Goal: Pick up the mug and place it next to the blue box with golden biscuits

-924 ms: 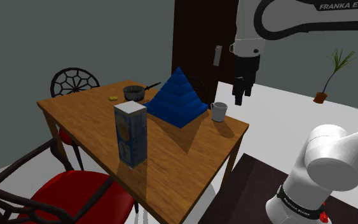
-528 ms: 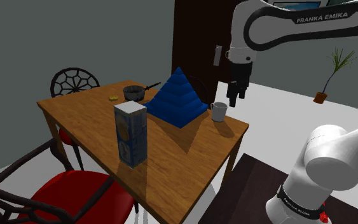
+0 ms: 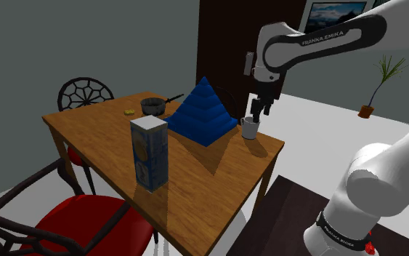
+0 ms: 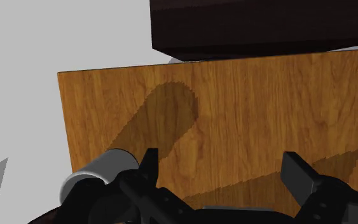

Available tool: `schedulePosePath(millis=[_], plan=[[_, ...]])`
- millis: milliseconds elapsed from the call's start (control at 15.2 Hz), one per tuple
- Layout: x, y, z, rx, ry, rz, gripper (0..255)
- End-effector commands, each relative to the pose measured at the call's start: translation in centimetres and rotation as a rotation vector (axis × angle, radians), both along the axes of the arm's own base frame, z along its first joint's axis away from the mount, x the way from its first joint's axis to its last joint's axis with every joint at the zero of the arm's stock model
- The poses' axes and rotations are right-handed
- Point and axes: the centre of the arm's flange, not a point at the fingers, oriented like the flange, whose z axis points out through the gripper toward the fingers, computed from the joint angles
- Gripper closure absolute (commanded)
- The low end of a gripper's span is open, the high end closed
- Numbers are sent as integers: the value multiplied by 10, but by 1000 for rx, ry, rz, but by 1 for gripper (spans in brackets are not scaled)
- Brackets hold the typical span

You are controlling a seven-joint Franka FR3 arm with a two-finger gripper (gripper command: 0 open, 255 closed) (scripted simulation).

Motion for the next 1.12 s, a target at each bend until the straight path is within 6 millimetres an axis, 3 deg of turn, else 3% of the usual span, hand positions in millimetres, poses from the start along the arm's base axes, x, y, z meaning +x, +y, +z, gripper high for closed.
schedulePosePath(millis=[0,792,1056], plan=[[14,-19,-15,1,-12,-5,0],[92,-129,-92,12,-70,-36,0],[92,-131,-108,12,-71,-36,0]])
